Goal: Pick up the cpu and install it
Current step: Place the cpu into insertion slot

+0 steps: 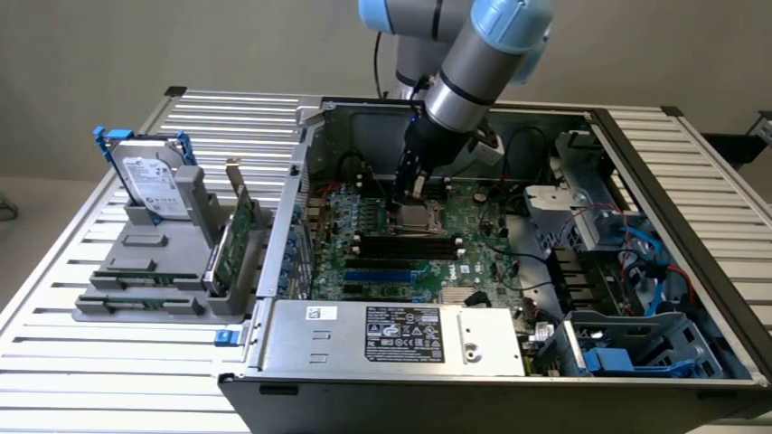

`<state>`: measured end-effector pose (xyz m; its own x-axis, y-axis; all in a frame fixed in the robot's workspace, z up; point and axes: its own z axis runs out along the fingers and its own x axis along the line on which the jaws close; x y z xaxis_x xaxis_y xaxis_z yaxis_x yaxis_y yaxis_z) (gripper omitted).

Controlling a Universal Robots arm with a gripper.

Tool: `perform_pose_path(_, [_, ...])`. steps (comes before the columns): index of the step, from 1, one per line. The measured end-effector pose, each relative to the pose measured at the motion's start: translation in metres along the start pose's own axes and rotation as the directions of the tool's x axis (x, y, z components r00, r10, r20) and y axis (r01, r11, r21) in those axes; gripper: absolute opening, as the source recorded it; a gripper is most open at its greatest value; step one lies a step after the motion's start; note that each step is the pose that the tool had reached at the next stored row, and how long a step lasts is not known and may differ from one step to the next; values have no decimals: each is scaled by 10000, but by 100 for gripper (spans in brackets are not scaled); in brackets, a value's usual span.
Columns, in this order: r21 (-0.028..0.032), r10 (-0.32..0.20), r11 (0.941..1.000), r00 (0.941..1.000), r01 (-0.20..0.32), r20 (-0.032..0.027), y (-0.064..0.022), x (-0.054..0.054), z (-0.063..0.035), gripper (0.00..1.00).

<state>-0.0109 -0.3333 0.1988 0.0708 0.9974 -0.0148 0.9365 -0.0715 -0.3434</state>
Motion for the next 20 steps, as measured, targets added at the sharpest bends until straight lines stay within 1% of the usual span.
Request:
perform_pose_path(13, [0,-1,10000,10000,1,-2,13,0,45,11])
perform_pose_path(20, [0,-4,10000,10000,4,-9,12,1,45,11])
